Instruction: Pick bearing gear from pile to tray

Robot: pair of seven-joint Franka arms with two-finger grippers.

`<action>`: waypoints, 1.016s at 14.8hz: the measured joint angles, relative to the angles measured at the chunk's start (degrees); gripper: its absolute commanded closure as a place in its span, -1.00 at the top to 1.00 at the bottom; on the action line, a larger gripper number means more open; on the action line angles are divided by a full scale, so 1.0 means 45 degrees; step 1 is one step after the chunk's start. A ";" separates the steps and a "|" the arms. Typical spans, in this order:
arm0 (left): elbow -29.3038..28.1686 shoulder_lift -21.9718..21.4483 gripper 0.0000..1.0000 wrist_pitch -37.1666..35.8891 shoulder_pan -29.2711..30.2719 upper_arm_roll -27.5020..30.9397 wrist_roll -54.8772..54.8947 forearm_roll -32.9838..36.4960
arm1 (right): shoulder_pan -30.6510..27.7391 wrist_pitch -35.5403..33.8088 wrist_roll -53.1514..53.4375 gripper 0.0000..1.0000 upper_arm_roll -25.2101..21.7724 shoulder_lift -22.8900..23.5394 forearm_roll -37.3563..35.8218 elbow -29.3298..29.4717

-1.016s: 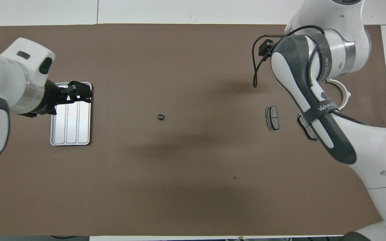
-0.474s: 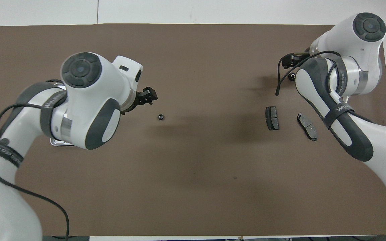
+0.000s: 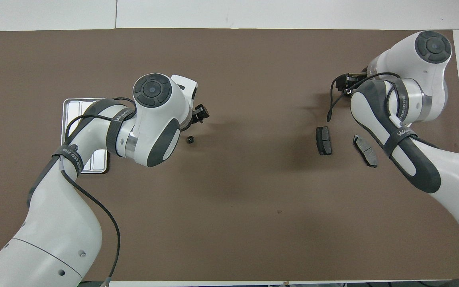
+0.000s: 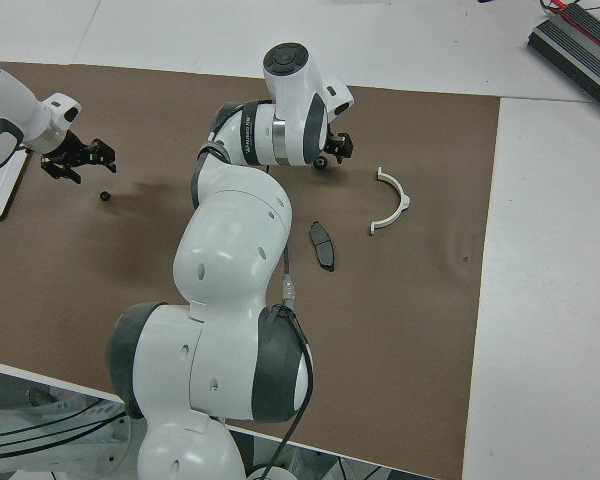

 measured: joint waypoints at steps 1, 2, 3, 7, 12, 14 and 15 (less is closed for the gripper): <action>-0.0188 0.0005 0.83 0.0098 -0.0003 -0.0003 -0.0027 0.0001 | 0.0000 0.0145 0.0000 1.00 0.0001 0.0001 0.0000 -0.0134; -0.0359 0.0004 0.83 0.0228 -0.0008 -0.0006 -0.0043 0.0001 | 0.0000 0.0264 0.0001 1.00 0.0002 0.0001 0.0000 -0.0231; -0.0512 0.0003 0.77 0.0331 -0.0024 -0.0010 -0.0048 0.0004 | 0.0000 0.0336 0.0004 1.00 0.0004 0.0000 0.0000 -0.0295; -0.0805 0.0000 0.53 0.0530 -0.0258 -0.0012 -0.0206 0.0005 | 0.0000 0.0772 0.0020 0.99 0.0011 0.0023 0.0000 -0.0457; -0.0870 -0.0011 0.50 0.0558 -0.0367 -0.0023 -0.0349 0.0007 | 0.0000 0.1035 0.0025 0.92 0.0017 0.0138 0.0000 -0.0537; -0.0978 -0.0014 0.40 0.0723 -0.0383 -0.0021 -0.0423 0.0007 | 0.0000 0.1039 0.0032 0.90 0.0018 0.0160 0.0000 -0.0549; -0.1035 -0.0020 0.28 0.0829 -0.0391 -0.0020 -0.0466 0.0009 | 0.0000 0.1040 0.0041 0.85 0.0019 0.0161 0.0000 -0.0552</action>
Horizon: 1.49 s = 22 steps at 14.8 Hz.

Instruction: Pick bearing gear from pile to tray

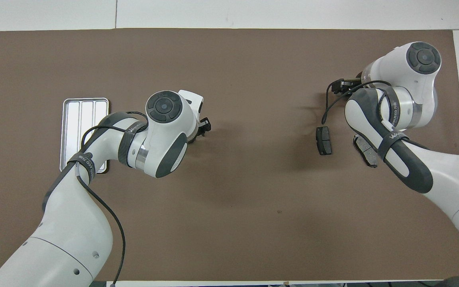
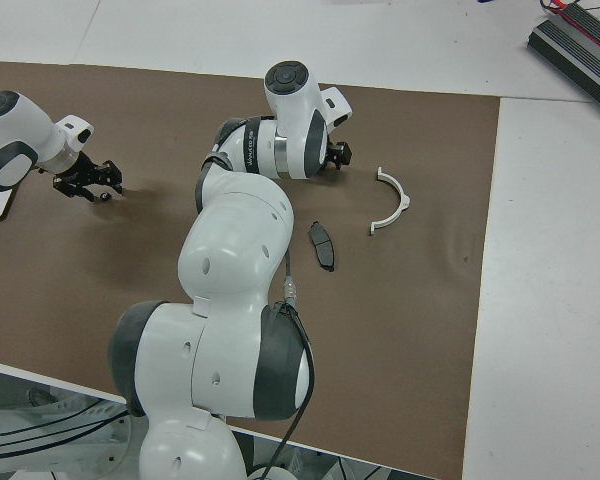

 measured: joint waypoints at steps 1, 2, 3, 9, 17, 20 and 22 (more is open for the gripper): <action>-0.0019 -0.0033 0.14 0.0021 -0.0004 0.0004 -0.0018 0.0002 | 0.0000 0.0000 0.0007 0.82 0.0000 0.0000 0.0000 -0.0002; -0.0031 -0.0038 -0.11 0.0050 -0.0007 0.0004 -0.0040 0.0003 | 0.0000 0.0001 0.0010 0.79 -0.0001 0.0003 0.0000 -0.0009; -0.0033 -0.0070 -0.48 0.0053 -0.0009 0.0014 -0.0062 0.0013 | -0.0001 0.0001 0.0011 0.76 -0.0004 0.0012 0.0000 -0.0022; -0.0149 -0.0232 -1.00 -0.0023 -0.0008 0.0085 -0.0077 0.0044 | -0.0005 0.0009 0.0016 0.19 -0.0006 0.0036 0.0000 -0.0051; -0.1583 -0.3380 -1.00 -0.2185 0.3344 0.0351 0.6049 0.0082 | -0.0053 0.0024 0.0018 -1.00 -0.0014 -0.0025 0.0001 -0.0032; -0.2187 -0.3718 -1.00 -0.2103 0.4915 0.0366 0.9551 0.0084 | -0.0053 0.0023 0.0018 -1.00 -0.0014 -0.0025 0.0001 -0.0030; -0.2458 -0.3710 -1.00 -0.1804 0.5654 0.0369 1.1371 0.0083 | -0.0047 0.0007 0.0018 -1.00 -0.0002 -0.0027 0.0001 -0.0014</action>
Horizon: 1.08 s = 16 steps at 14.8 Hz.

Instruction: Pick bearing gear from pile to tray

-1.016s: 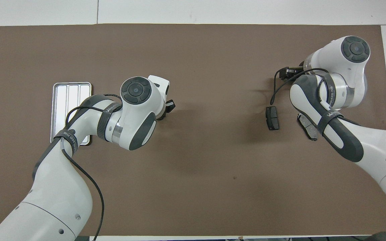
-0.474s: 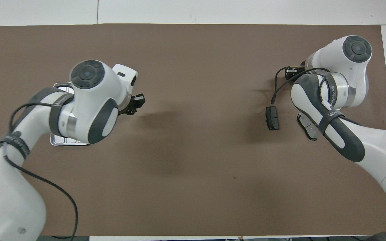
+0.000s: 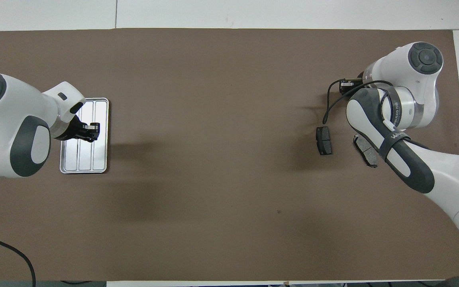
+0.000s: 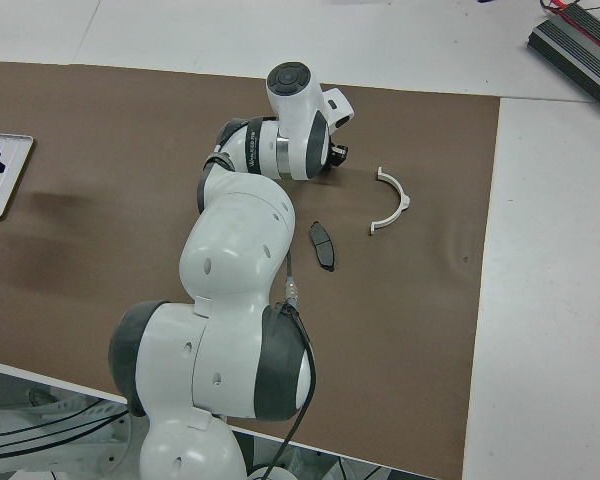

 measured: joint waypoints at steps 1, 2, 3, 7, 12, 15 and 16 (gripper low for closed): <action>-0.0245 0.0006 -1.00 0.0306 0.0224 -0.0002 0.0622 0.0000 | 0.0031 -0.0142 0.0000 -1.00 0.0023 -0.0014 -0.0001 0.0077; -0.0559 0.0012 -1.00 0.0671 0.0352 -0.0001 0.1111 0.0000 | 0.0085 -0.0664 0.0000 -1.00 0.0050 -0.0061 -0.0015 0.0314; -0.0892 0.0026 -1.00 0.1058 0.0434 -0.0011 0.1480 0.0000 | 0.0163 -0.1595 0.0000 -1.00 0.0072 -0.0159 -0.0034 0.0767; -0.1598 0.0077 -1.00 0.1814 0.0846 -0.0021 0.2418 0.0000 | 0.1175 -0.6422 0.0745 -1.00 0.0146 -0.0953 -0.0038 0.3313; -0.2346 0.0077 -1.00 0.2663 0.1118 -0.0043 0.2628 0.0000 | 0.3303 -0.8516 0.6227 -1.00 0.0402 -0.1645 0.0573 0.4520; -0.2532 0.0076 -1.00 0.2796 0.1136 -0.0058 0.2626 0.0000 | 0.5120 -0.7938 1.0766 -1.00 0.0448 -0.1703 0.1003 0.4570; -0.2564 0.0074 -1.00 0.2806 0.1195 -0.0052 0.2626 -0.0001 | 0.5614 -0.7601 1.1876 -1.00 0.0453 -0.1690 0.1151 0.4566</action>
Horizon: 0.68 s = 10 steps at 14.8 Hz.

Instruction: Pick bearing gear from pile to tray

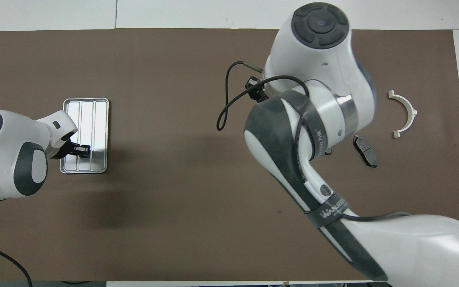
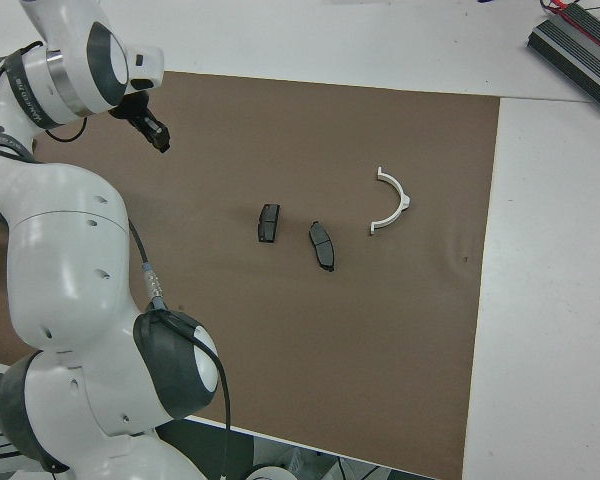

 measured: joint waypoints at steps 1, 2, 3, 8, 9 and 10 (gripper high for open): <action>-0.0014 -0.0009 -1.00 0.0008 0.0075 -0.0002 0.0000 0.0000 | 0.0426 0.0250 0.0880 -1.00 0.0002 0.0019 0.0064 -0.0004; -0.0024 -0.0014 -1.00 0.0013 0.0133 -0.0001 0.0000 0.0000 | 0.0820 0.0473 0.1626 -1.00 0.0005 0.0071 0.0067 -0.0018; -0.0030 -0.0019 -1.00 0.0018 0.0155 0.0001 0.0000 -0.0002 | 0.1193 0.0746 0.2241 -1.00 0.0001 0.0172 0.0067 -0.0030; -0.0045 -0.0027 -1.00 0.0029 0.0156 -0.0010 -0.0332 -0.0008 | 0.2246 0.1715 0.4133 -1.00 -0.0018 0.1325 -0.0540 -0.0185; -0.0046 -0.0027 -1.00 0.0031 0.0156 -0.0017 -0.0437 -0.0008 | 0.2453 0.2165 0.4585 -1.00 -0.0017 0.1740 -0.0929 -0.0228; -0.0046 -0.0027 -1.00 0.0033 0.0155 -0.0027 -0.0527 -0.0008 | 0.2613 0.2714 0.4924 -1.00 -0.0019 0.2154 -0.1230 -0.0247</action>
